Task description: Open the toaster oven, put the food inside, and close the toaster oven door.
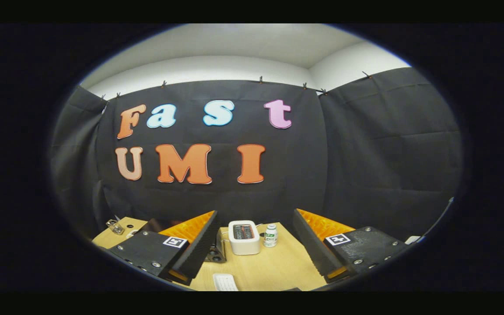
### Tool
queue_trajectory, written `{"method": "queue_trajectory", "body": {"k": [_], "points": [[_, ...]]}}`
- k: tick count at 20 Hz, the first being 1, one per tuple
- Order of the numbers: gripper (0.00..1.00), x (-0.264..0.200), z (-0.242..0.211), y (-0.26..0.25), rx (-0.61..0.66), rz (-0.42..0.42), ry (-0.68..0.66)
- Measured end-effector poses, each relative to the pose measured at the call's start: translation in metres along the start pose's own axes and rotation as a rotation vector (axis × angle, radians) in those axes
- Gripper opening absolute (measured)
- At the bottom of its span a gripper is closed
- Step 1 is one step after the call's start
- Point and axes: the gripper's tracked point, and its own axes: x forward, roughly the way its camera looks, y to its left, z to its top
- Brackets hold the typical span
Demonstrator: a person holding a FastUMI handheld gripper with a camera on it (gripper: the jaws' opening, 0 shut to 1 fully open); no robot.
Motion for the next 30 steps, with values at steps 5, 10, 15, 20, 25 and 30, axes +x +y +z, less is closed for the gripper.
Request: {"method": "queue_trajectory", "body": {"k": [5,10,15,20,25,30], "points": [[0.99,-0.003,0.003,-0.02,0.032,0.004,-0.01],[0.99,-0.003,0.002,-0.028,0.063,0.015,-0.02],[0.99,-0.003,0.0,-0.026,0.061,0.032,-0.019],[0.99,-0.005,-0.001,-0.024,0.067,0.04,-0.018],[0.99,-0.005,-0.003,-0.026,0.077,0.043,-0.014],[0.99,-0.003,-0.007,-0.03,0.087,0.043,-0.007]]}}
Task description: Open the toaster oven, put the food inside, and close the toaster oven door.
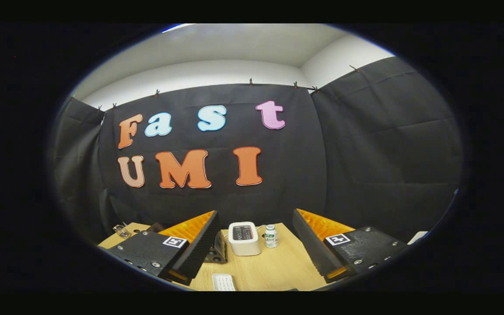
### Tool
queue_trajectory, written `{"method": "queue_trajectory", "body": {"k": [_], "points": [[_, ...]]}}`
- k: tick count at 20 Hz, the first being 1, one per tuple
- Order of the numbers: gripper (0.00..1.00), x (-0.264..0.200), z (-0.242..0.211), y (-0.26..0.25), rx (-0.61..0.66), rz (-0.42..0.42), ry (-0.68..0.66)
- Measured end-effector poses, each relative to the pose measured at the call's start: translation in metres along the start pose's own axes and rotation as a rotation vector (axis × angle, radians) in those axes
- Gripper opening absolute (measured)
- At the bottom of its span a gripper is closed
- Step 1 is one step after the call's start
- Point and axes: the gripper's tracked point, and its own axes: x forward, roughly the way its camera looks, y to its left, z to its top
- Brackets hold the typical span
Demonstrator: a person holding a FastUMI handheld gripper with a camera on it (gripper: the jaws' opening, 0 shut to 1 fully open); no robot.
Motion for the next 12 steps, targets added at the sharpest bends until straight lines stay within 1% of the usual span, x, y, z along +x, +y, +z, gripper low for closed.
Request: {"method": "queue_trajectory", "body": {"k": [12], "points": [[0.99,0.0056,-0.0075,-0.0005,-0.008,0.012,0.015]]}}
